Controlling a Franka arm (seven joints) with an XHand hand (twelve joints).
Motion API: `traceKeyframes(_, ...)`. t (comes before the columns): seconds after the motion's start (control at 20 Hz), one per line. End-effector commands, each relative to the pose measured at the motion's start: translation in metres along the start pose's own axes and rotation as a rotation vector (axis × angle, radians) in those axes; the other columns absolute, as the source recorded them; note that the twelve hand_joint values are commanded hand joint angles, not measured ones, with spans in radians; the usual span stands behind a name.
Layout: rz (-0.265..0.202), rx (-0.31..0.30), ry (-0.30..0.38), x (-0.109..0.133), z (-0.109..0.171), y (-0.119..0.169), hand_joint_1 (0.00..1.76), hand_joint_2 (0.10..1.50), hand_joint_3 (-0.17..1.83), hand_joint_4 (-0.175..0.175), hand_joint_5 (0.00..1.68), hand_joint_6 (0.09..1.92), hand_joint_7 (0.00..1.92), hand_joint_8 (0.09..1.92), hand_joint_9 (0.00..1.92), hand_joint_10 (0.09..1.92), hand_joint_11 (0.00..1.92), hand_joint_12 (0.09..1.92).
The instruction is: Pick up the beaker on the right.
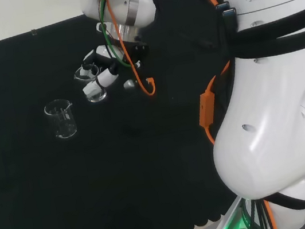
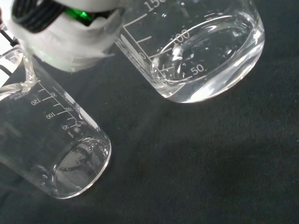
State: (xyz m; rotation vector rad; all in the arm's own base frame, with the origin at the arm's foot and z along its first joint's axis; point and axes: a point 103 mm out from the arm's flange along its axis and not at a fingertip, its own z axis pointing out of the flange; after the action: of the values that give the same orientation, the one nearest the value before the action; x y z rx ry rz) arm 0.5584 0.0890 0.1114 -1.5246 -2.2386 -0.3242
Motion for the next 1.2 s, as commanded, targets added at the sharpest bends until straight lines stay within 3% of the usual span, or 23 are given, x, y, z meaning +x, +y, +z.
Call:
traceKeyframes(0.05,0.002,0.020,-0.025,0.006,-0.008,-0.006,1.11,0.77,0.46,0.175,1.26,0.62,1.58,0.09,1.42,0.17,0.62,1.22)
traceKeyframes(1.2,-0.012,0.171,-0.256,0.051,-0.033,-0.034,1.12,0.75,0.48,0.175,1.26,0.62,1.59,0.09,1.43,0.16,0.62,1.21)
